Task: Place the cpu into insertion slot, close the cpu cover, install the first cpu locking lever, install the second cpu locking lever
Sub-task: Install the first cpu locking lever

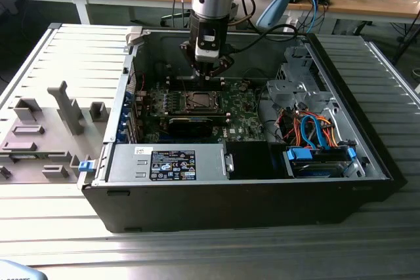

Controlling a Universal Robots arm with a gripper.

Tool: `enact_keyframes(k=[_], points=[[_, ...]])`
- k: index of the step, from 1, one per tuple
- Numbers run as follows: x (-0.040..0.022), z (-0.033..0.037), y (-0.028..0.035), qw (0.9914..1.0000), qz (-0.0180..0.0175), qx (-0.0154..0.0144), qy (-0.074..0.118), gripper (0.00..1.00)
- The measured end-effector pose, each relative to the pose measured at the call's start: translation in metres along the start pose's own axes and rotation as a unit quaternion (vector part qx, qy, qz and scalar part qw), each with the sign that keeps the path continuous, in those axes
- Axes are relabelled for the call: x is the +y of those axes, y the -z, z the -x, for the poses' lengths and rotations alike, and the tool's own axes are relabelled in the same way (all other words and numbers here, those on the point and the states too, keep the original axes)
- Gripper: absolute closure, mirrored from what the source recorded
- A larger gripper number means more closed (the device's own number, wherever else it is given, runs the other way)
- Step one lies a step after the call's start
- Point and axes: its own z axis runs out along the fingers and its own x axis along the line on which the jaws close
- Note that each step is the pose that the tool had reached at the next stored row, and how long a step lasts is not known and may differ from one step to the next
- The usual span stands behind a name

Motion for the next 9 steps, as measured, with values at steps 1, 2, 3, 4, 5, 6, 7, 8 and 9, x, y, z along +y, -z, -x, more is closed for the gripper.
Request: enact_keyframes(k=[1, 2, 3, 4, 5, 6, 7, 8, 9], points=[[0.0000, 0.0000, 0.0000, 1.00000, 0.0000, -0.0001, 0.001, 0.89], [0.0000, 0.0000, 0.0000, 1.00000, 0.0000, -0.0001, 0.003, 0.89], [0.0000, 0.0000, 0.0000, 0.99999, 0.0000, -0.0002, 0.005, 0.89], [0.0000, 0.0000, 0.0000, 0.99997, 0.0000, -0.0003, 0.007, 0.89], [0.0000, 0.0000, 0.0000, 0.99996, 0.0000, -0.0003, 0.009, 0.89], [0.0000, 0.0000, 0.0000, 0.99995, 0.0000, -0.0004, 0.010, 0.89], [0.0000, 0.0000, 0.0000, 0.99994, 0.0000, -0.0005, 0.011, 0.89], [0.0000, 0.0000, 0.0000, 0.99992, 0.0000, -0.0005, 0.012, 0.89], [0.0000, 0.0000, 0.0000, 0.99991, 0.0000, -0.0006, 0.013, 0.89]])
